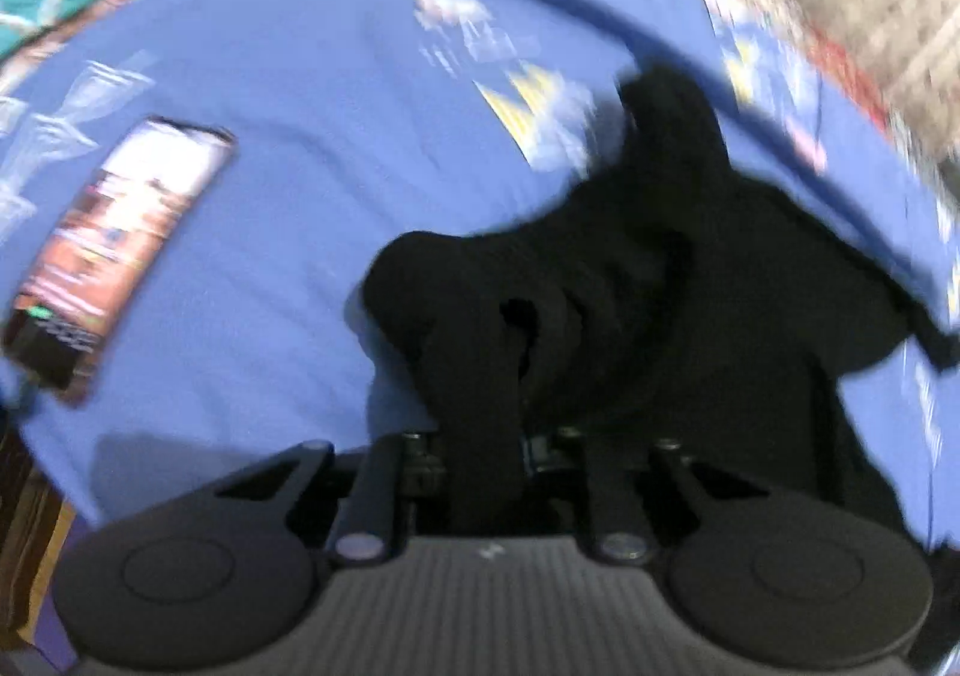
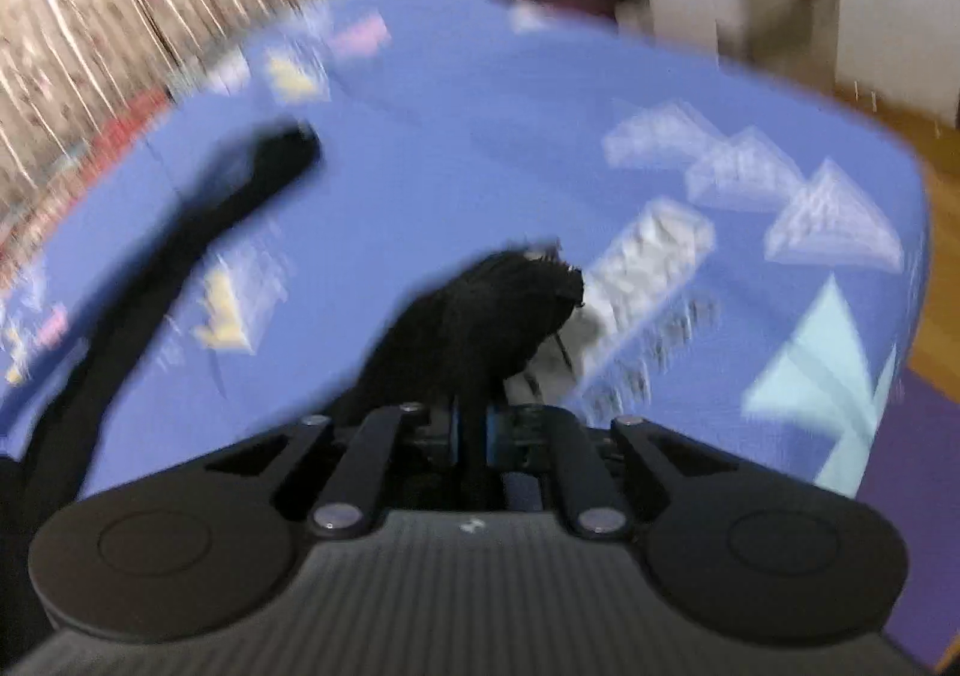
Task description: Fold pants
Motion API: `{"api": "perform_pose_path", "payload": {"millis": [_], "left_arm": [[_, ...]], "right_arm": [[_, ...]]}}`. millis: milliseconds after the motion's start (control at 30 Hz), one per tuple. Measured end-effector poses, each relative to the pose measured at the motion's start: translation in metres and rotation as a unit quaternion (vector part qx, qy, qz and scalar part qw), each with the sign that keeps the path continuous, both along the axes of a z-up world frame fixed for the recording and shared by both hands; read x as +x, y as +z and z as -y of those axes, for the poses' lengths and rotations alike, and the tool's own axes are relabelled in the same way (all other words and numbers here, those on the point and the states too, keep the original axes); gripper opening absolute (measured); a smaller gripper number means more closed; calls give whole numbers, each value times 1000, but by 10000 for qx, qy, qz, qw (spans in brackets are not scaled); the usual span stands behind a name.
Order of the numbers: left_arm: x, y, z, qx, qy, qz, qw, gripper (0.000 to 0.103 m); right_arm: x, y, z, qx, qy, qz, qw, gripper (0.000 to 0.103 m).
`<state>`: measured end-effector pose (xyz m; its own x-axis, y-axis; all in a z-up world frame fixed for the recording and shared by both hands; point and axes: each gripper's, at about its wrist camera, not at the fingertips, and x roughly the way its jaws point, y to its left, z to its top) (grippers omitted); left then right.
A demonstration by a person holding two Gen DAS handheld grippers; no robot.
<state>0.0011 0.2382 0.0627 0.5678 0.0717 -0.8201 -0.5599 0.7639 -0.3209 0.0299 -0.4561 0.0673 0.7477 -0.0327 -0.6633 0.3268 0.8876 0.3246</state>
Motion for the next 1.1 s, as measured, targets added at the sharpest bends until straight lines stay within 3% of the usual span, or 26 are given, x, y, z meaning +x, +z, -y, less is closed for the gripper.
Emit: {"api": "perform_pose_path", "payload": {"millis": [100, 200, 300, 333, 367, 433, 533, 567, 700, 767, 800, 833, 1000, 1100], "left_arm": [[-30, 12, -8, 11, 333, 290, 9990, 15], [-53, -1, 1, 43, 451, 197, 9988, 17], [-56, -26, 20, 162, 317, -369, 9987, 35], [-59, -25, 23, 218, 268, -354, 9988, 37], [-62, -18, 25, 293, 205, -309, 9989, 38], [-72, 7, 24, 560, 115, 31, 9984, 43], [-83, 51, 16, 1422, 341, 681, 9869, 60], [-79, 61, 12, 1667, 375, 780, 9822, 60], [-14, 83, -7, 2362, -182, 969, 9667, 61], [30, 81, -12, 2583, -530, 933, 9601, 69], [57, 77, -12, 2657, -665, 851, 9580, 81], [81, 74, -8, 2658, -799, 814, 9573, 87], [193, 40, -1, 2301, -1288, 592, 9628, 87], [227, 18, 13, 2514, -1571, 567, 9534, 95]], "right_arm": [[-10, 33, -3, -562, -85, 613, 9965, 10], [-27, 36, 8, -761, -247, 692, 9944, 10], [-15, 4, 22, -659, -472, -120, 9966, 15], [-10, -10, 28, -499, -538, -534, 9959, 16], [-9, -19, 34, -380, -669, -791, 9939, 18], [-13, -21, 47, -124, -955, -641, 9933, 43], [-15, -5, 61, -228, -1287, -367, 9907, 47], [-14, 2, 66, -250, -1394, -202, 9897, 47], [10, 26, 60, -249, -1212, 199, 9921, 47], [39, 37, 45, -69, -790, 327, 9963, 47], [54, 42, 37, 24, -559, 374, 9977, 47], [73, 46, 26, 133, -307, 388, 9987, 47], [195, 56, -25, 760, 653, 188, 9948, 47], [276, 51, -58, 425, 797, 1, 9959, 49]]}}
